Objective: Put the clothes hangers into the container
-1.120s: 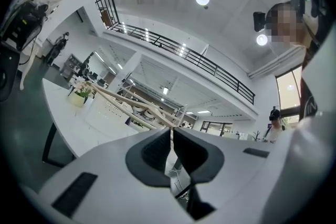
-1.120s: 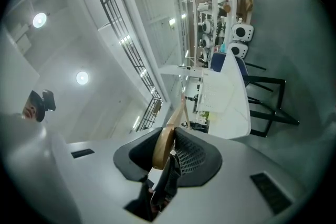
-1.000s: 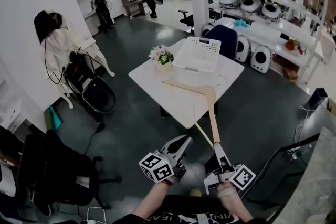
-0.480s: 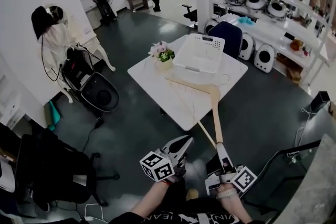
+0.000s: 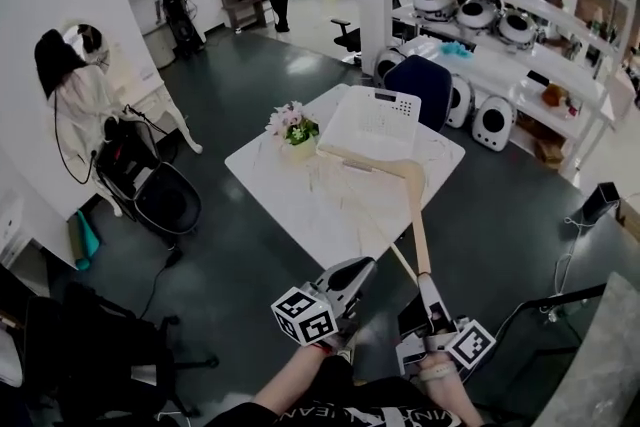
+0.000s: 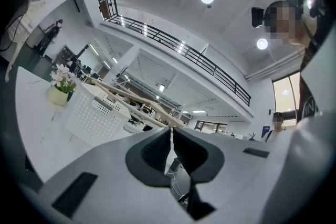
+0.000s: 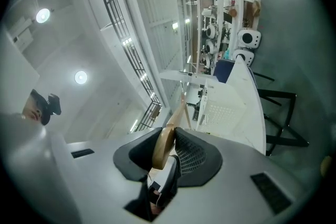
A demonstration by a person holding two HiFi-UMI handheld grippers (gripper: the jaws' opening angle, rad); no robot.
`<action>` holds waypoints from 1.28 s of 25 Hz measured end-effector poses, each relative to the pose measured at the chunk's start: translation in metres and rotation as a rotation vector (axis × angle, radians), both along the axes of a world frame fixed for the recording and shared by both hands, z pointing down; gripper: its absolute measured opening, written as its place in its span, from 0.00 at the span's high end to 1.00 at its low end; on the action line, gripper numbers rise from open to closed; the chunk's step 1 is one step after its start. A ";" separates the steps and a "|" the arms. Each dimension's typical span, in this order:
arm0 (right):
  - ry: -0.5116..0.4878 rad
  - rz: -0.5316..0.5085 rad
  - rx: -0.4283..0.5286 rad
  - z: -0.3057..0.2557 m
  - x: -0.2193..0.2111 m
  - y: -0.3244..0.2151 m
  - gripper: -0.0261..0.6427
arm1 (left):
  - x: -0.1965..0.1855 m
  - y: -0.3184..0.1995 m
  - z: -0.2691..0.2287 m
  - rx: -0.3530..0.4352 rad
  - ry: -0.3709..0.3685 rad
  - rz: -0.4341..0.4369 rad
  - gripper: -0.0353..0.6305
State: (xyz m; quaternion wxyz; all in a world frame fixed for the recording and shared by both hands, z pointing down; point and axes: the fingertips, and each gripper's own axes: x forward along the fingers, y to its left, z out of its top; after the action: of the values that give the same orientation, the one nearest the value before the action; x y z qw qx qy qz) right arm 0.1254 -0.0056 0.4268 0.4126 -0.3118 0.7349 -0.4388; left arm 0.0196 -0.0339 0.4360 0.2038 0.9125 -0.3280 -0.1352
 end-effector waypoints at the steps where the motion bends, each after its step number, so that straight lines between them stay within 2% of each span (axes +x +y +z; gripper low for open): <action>1: 0.005 0.006 0.004 -0.001 0.000 -0.009 0.84 | 0.001 -0.009 0.000 -0.003 0.001 0.008 0.91; 14: 0.023 0.088 -0.053 0.002 -0.007 -0.107 0.84 | -0.017 -0.114 0.007 -0.040 0.019 0.044 0.91; 24: 0.097 0.160 -0.108 0.012 -0.018 -0.173 0.84 | -0.049 -0.183 0.023 -0.080 0.046 0.042 0.91; 29: 0.116 0.185 -0.135 0.010 -0.031 -0.202 0.84 | -0.065 -0.206 0.025 -0.095 0.063 0.047 0.91; 32: 0.160 0.195 -0.155 0.007 -0.036 -0.212 0.84 | -0.077 -0.216 0.022 -0.097 0.073 0.032 0.91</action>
State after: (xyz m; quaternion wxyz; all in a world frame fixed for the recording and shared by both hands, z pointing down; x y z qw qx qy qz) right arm 0.0898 -0.2179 0.4343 0.3678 -0.4468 0.6956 -0.4257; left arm -0.0578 -0.2502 0.4579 0.2620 0.9011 -0.3117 -0.1493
